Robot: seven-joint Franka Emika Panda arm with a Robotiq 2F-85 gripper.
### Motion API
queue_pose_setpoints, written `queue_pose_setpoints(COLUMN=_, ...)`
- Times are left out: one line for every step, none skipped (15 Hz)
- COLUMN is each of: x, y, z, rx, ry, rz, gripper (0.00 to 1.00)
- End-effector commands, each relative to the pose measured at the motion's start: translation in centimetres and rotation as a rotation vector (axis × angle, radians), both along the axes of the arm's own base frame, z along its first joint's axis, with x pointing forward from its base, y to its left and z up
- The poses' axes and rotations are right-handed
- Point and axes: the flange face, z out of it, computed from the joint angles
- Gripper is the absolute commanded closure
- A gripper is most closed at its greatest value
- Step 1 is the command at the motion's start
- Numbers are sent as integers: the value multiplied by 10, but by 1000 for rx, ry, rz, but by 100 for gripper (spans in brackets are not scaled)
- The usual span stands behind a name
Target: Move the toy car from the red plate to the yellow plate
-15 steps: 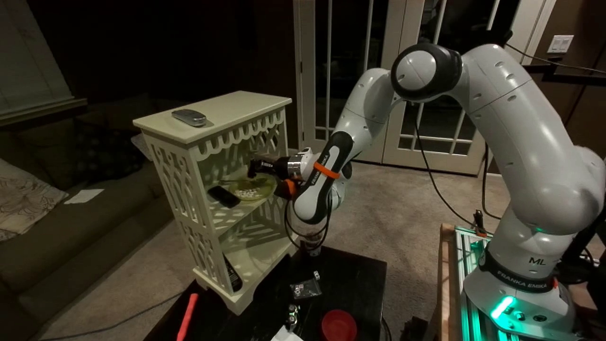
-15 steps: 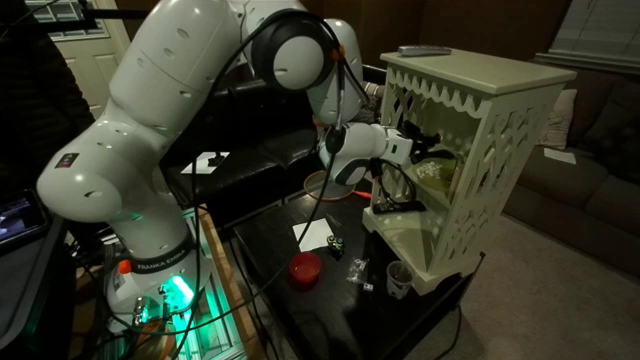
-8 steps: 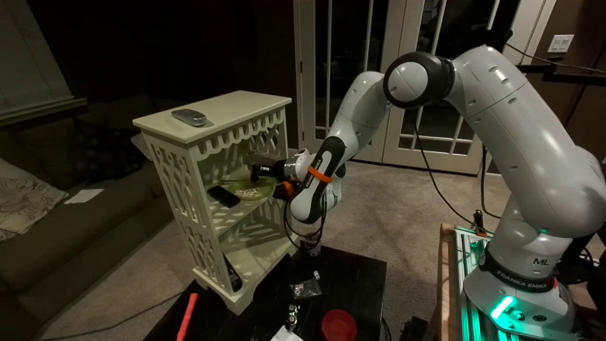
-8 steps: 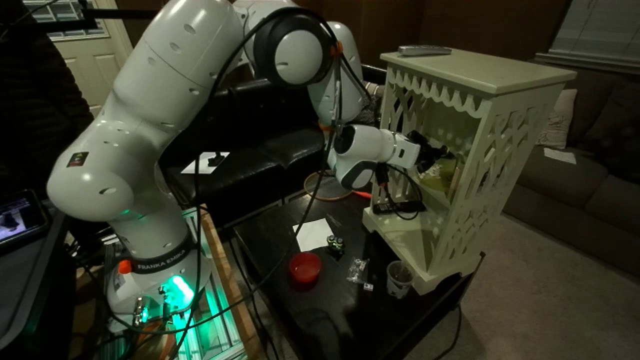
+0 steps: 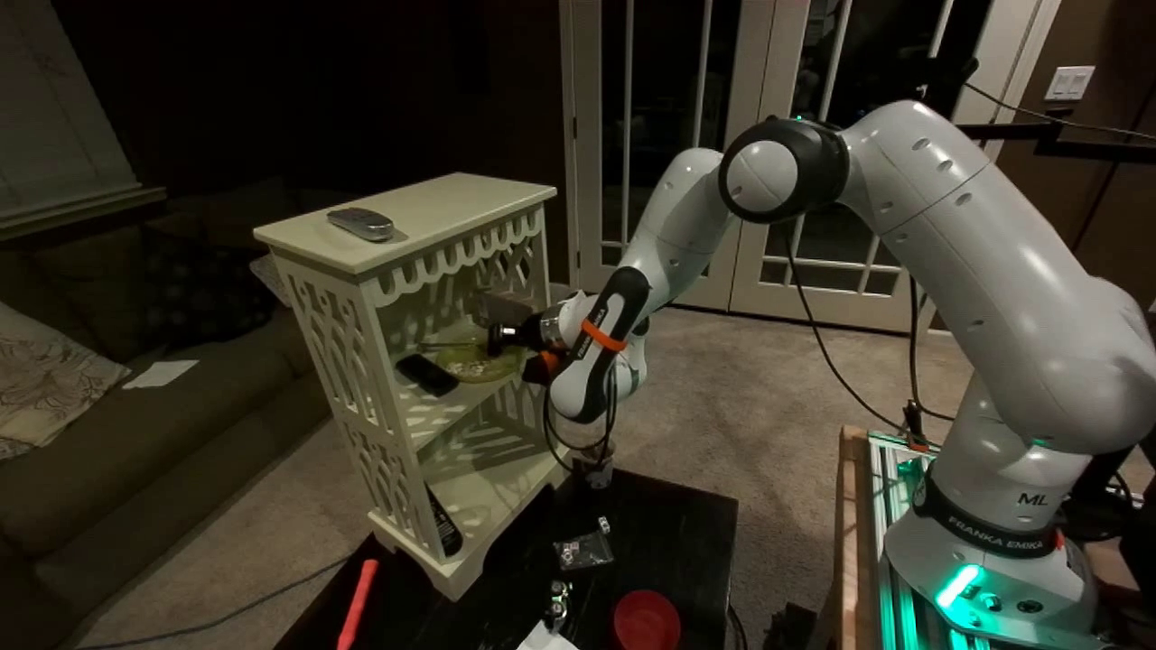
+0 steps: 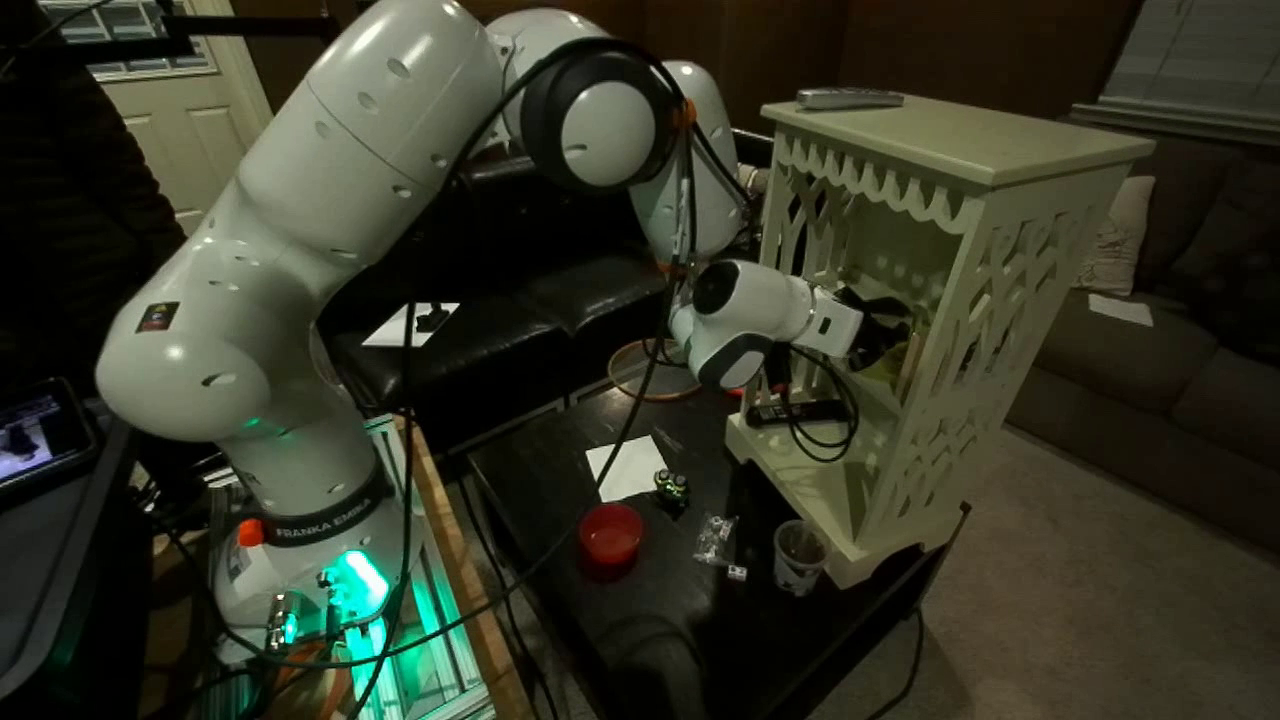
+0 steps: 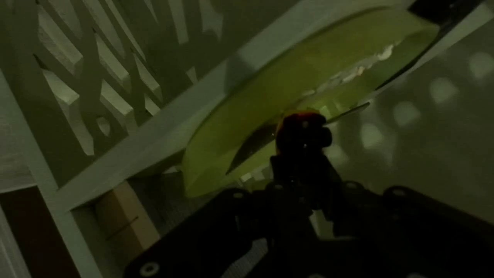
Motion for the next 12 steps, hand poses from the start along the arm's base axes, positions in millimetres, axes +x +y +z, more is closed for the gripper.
queue_pose_setpoints(x=8, y=2, z=-11, rx=-10, ry=54, rz=4, gripper=94)
queue_pose_setpoints(x=8, y=1, z=-8, rx=-13, ry=42, rz=-4, gripper=94)
queue_pose_setpoints(x=8, y=1, z=-6, rx=-9, ry=37, rz=-4, gripper=53)
queue_pose_setpoints(x=8, y=1, z=-4, rx=-6, ry=28, rz=-4, gripper=50)
queue_pose_setpoints(x=6, y=1, z=1, rx=-1, ry=11, rz=-4, gripper=45)
queue_pose_setpoints(x=4, y=1, z=6, rx=-1, ry=1, rz=-2, gripper=37)
queue_pose_setpoints(x=-1, y=2, z=15, rx=-4, ry=-15, rz=4, gripper=31)
queue_pose_setpoints(x=-8, y=3, z=25, rx=-13, ry=-40, rz=17, gripper=24)
queue_pose_setpoints(x=-19, y=6, z=37, rx=-27, ry=-73, rz=43, gripper=16)
queue_pose_setpoints(x=-30, y=10, z=48, rx=-33, ry=-104, rz=75, gripper=10)
queue_pose_setpoints(x=-47, y=17, z=59, rx=-35, ry=-129, rz=137, gripper=2)
queue_pose_setpoints(x=-59, y=27, z=64, rx=-39, ry=-135, rz=216, gripper=1)
